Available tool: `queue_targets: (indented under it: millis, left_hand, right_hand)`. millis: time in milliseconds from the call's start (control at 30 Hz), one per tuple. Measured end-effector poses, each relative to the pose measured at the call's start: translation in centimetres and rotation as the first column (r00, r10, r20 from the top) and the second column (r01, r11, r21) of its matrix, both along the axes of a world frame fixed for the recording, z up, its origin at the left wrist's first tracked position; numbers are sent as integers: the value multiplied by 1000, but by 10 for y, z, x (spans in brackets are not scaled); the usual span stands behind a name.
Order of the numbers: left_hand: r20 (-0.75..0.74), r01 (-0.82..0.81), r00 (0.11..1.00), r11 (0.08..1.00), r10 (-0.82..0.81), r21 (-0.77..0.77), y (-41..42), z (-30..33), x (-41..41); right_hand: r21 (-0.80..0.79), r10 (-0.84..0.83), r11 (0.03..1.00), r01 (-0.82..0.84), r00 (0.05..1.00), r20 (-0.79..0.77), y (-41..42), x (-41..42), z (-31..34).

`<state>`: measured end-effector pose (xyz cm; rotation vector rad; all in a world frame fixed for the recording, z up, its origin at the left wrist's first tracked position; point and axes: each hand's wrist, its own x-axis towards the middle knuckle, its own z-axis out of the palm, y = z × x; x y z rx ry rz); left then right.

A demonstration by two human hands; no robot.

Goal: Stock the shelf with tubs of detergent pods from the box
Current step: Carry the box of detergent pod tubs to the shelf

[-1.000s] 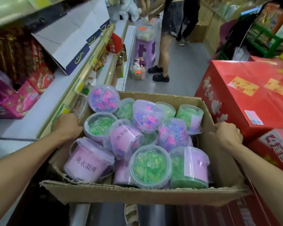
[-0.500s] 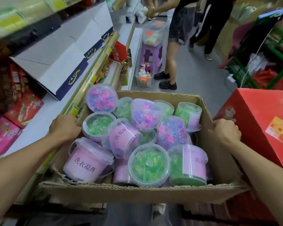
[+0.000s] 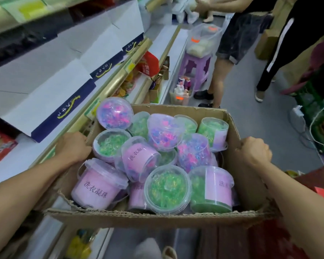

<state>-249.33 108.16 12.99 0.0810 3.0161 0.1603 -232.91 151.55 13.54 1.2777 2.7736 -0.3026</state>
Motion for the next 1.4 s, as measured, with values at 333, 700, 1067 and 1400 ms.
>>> queue_targets:
  millis: [333,700,1067,1400]
  left_hand:
    - [39,-43,998,998,41,46,76,-22,-98]
    - [62,-85,995,995,82,53,144,-41,-192]
    - [81,-312,948,950,308,30,202,-73,-241]
    - [126,-522,846,853,519,-8,245,-99,-240]
  right_hand:
    - [63,43,997,-43,999,1,73,-110,-14]
    - [72,66,995,-65,998,-9,135,-226,-17]
    - [31,282,958,-283,959,41,221,-365,-36]
    - [37,508,857,-514,855,107,259,-479,-43]
